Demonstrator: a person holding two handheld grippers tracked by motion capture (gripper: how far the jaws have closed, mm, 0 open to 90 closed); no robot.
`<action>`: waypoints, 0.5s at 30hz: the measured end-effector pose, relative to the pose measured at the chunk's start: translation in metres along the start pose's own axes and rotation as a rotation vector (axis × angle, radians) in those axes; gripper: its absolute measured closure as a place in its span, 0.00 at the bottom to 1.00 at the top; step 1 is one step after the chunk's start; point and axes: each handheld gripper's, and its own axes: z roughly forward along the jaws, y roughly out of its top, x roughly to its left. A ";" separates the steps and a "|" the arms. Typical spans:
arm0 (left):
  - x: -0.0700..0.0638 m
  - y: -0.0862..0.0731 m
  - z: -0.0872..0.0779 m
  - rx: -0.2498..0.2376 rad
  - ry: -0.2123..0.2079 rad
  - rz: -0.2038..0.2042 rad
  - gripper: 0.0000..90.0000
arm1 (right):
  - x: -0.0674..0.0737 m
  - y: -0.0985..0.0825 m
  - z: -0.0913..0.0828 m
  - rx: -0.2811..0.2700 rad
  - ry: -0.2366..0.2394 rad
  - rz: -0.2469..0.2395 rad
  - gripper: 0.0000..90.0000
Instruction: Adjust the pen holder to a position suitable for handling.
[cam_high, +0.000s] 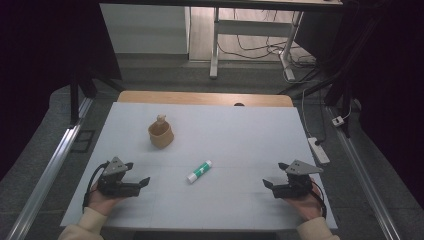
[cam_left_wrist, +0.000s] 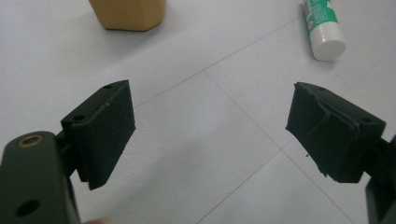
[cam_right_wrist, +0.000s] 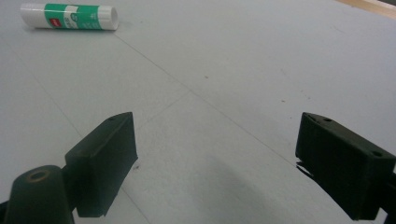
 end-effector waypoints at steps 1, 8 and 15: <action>0.000 0.000 0.000 0.001 -0.002 0.001 0.17 | 0.000 0.000 0.001 0.003 0.001 -0.004 0.14; -0.001 0.000 0.002 0.013 -0.004 0.003 0.17 | -0.001 -0.001 -0.001 0.005 0.005 -0.002 0.16; -0.001 0.000 0.002 0.014 -0.006 0.003 0.17 | 0.000 -0.002 0.002 0.011 0.010 -0.002 0.16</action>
